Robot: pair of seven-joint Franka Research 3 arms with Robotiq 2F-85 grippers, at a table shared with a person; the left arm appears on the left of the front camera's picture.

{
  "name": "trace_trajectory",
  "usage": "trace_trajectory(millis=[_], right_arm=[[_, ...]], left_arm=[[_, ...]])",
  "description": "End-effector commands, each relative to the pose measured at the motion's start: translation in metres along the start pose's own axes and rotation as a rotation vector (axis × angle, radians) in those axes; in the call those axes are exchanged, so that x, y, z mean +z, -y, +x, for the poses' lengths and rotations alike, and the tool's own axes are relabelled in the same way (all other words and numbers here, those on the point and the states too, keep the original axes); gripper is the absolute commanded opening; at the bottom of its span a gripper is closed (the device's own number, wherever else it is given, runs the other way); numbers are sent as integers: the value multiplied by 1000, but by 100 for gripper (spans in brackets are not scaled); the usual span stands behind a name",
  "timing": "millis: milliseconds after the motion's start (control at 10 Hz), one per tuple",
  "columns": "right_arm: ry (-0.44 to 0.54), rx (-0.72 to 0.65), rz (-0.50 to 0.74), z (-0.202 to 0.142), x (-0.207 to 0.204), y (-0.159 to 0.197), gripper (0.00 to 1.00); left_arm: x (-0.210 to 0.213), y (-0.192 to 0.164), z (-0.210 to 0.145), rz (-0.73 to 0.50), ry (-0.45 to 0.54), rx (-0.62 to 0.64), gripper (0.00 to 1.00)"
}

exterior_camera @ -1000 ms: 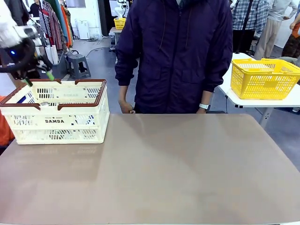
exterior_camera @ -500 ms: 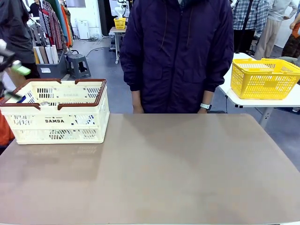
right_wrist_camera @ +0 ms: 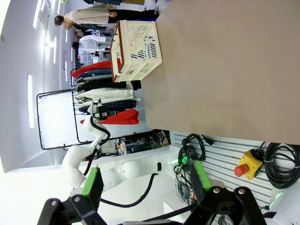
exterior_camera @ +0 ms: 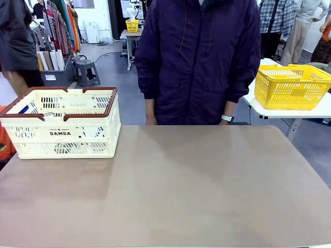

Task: Place the drinks into the Shopping basket.
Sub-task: Pick up one drink and place it into the Shopping basket.

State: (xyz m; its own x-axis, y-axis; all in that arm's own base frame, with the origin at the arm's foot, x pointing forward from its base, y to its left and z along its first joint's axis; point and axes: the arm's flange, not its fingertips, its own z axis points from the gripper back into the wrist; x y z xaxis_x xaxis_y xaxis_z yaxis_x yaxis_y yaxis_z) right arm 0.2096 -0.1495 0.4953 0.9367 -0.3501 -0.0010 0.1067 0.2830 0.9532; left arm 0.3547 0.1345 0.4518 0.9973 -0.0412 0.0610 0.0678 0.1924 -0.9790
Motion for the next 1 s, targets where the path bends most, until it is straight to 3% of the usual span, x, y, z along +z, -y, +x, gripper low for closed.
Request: trace_trajectory(millis=[0,900], right_arm=[[0,16,19,1,2,-3,100],[0,16,19,1,2,-3,100]], left_arm=[[-6,22,8,31,-18,12,100],[-6,22,8,31,-18,12,100]])
